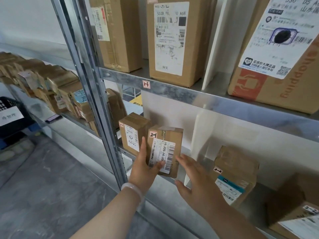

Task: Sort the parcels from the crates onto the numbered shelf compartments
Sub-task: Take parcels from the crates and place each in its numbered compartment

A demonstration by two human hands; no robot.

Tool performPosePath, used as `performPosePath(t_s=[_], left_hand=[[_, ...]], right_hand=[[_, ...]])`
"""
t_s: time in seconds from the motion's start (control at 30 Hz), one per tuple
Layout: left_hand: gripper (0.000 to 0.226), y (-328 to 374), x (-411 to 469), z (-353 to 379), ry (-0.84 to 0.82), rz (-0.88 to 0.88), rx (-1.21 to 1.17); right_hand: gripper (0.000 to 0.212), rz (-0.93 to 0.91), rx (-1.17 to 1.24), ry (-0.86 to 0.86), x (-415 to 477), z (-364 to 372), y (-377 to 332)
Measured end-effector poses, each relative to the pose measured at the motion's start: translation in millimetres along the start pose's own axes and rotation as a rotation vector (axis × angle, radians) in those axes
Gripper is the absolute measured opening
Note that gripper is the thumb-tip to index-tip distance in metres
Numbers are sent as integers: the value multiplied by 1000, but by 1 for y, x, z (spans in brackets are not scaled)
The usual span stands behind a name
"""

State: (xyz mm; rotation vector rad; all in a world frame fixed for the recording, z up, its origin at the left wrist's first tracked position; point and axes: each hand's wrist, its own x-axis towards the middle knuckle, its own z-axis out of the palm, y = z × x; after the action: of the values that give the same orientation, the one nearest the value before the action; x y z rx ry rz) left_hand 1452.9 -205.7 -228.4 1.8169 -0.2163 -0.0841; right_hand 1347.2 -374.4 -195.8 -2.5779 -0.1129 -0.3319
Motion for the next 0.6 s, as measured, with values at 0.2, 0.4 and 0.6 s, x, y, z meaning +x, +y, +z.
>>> performPosePath(t_s=[0.2,0.4,0.6], left_hand=[[96,-25,30,4,-74,7,34],[73,-52,65,13,-177,92,41],[65,-72,80,27,-266,131,4]], right_hand=[[68,47,-26,-34,2,23,3],[66,160,-84,-34,7,44,-3],[63,283,-155,26,9,68,-11]])
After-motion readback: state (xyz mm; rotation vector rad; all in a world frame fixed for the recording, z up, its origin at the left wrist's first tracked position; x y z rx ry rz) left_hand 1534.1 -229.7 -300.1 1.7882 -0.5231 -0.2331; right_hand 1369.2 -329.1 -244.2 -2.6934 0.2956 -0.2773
